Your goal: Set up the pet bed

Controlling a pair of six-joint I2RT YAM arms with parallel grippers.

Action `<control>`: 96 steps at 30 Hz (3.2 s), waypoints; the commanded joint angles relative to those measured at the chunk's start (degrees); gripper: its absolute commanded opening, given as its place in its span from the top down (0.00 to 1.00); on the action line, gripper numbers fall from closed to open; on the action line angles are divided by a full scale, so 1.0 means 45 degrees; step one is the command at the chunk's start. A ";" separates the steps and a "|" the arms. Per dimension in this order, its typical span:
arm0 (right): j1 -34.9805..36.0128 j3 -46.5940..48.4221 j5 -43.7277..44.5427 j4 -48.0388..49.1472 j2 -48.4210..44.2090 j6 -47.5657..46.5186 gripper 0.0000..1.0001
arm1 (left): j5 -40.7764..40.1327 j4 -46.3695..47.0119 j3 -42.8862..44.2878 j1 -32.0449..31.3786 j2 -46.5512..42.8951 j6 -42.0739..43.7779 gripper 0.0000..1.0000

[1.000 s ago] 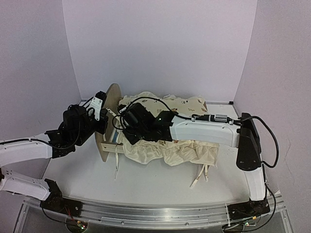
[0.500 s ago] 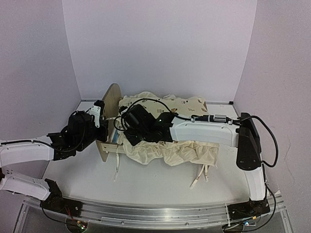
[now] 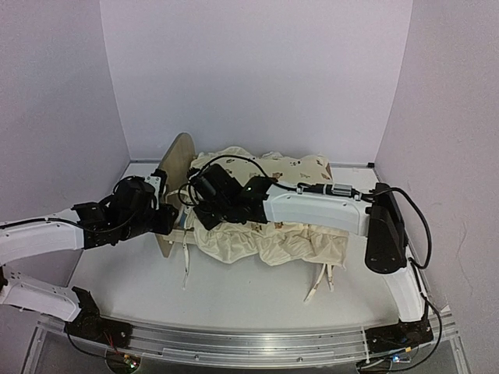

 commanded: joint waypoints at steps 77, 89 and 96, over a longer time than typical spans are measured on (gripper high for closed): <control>0.2098 -0.5095 -0.0148 0.8013 0.1347 0.5262 0.57 | -0.1135 -0.2762 0.4952 0.0998 0.1945 0.0253 1.00; 0.1363 -0.3598 -0.1174 0.9724 0.3210 0.6484 0.59 | -0.1057 -0.2887 0.5252 0.0998 0.2238 0.0262 1.00; 0.1359 -0.2391 -0.0893 0.9271 0.4100 0.6087 0.60 | -0.0986 -0.2978 0.5390 0.0998 0.2184 0.0217 1.00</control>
